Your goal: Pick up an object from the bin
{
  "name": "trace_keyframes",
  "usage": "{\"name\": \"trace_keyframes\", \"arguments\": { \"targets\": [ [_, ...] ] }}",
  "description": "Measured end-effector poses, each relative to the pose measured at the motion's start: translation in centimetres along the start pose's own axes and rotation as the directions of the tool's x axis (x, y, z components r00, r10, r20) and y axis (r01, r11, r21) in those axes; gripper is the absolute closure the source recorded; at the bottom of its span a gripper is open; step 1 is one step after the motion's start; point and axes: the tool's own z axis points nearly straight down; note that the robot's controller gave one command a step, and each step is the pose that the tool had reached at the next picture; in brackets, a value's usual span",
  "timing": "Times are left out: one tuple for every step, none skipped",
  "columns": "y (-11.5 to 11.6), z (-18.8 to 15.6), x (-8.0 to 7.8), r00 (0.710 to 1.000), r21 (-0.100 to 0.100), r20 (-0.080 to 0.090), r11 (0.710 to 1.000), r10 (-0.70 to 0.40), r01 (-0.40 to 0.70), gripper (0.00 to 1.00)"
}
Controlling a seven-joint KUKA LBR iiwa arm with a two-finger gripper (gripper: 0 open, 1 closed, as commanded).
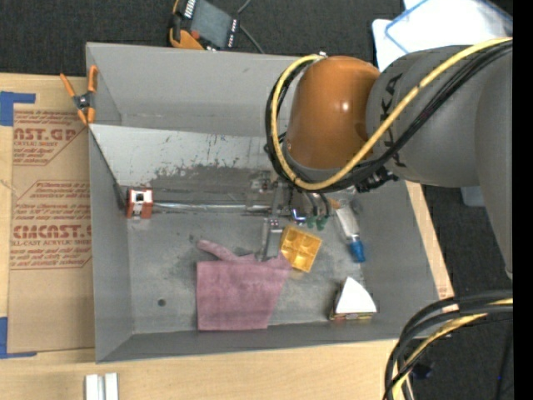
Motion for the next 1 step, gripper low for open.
{"name": "trace_keyframes", "arguments": {
  "targets": [
    [0.0,0.0,0.0,1.0,0.0,0.0,1.0,0.0,0.0,0.0]
  ]
}}
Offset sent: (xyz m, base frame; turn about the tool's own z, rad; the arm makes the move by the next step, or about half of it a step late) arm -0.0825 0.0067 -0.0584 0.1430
